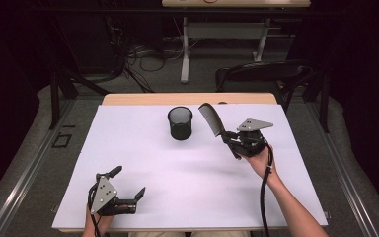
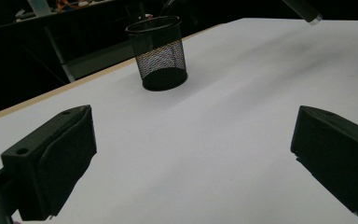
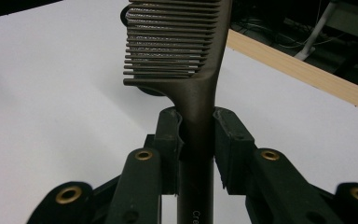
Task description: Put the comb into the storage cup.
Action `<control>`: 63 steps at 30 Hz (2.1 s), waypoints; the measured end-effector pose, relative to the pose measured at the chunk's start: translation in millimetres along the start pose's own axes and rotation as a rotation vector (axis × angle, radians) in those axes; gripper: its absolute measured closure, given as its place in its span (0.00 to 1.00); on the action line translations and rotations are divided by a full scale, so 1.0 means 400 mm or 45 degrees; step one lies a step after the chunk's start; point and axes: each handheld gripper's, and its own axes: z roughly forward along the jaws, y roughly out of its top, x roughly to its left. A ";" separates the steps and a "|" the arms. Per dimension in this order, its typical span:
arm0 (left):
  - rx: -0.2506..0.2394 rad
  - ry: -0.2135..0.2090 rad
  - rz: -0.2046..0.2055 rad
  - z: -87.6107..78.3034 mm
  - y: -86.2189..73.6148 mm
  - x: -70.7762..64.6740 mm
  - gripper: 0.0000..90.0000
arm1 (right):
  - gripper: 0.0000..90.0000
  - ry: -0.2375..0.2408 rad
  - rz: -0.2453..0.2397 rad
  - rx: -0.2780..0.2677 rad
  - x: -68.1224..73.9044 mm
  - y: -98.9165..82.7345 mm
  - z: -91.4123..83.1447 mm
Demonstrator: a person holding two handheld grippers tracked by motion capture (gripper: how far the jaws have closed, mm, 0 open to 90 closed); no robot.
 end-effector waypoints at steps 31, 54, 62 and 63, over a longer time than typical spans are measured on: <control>0.002 0.004 -0.002 0.001 0.000 -0.001 0.00 | 0.81 -0.021 -0.016 -0.135 0.023 0.041 0.028; -0.001 0.005 -0.011 0.002 0.000 0.001 0.00 | 0.81 -0.027 -0.014 -0.168 0.014 0.075 0.069; 0.000 0.002 -0.009 0.002 0.000 0.000 0.00 | 0.81 -0.031 -0.007 -0.164 0.011 0.086 0.083; 0.000 0.003 -0.012 0.002 0.000 0.000 0.00 | 0.81 -0.033 -0.010 -0.166 0.010 0.089 0.084</control>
